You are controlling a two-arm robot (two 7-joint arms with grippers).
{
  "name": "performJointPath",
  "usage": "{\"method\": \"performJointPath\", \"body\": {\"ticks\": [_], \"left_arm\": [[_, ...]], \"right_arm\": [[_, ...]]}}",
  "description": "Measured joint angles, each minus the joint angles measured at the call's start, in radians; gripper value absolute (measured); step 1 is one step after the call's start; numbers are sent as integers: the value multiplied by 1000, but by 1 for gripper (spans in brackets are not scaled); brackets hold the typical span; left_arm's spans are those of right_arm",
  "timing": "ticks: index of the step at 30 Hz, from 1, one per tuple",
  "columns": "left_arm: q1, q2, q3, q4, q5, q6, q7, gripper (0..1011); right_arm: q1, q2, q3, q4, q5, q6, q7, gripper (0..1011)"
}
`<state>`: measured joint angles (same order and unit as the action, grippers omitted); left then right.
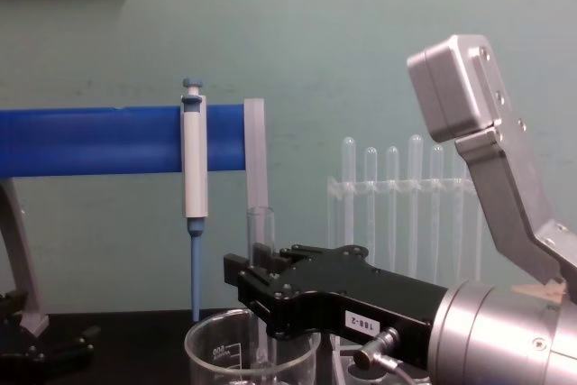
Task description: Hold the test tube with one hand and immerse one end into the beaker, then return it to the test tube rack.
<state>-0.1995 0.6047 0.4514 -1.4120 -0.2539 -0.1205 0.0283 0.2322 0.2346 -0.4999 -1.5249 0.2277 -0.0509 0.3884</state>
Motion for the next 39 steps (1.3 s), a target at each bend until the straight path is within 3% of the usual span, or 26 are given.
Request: {"method": "performJointPath", "body": {"ticks": [39], "left_arm": [[0, 0, 0, 0, 0, 0, 0, 1000]], "right_arm": [[0, 0, 0, 0, 0, 0, 0, 225]]}}
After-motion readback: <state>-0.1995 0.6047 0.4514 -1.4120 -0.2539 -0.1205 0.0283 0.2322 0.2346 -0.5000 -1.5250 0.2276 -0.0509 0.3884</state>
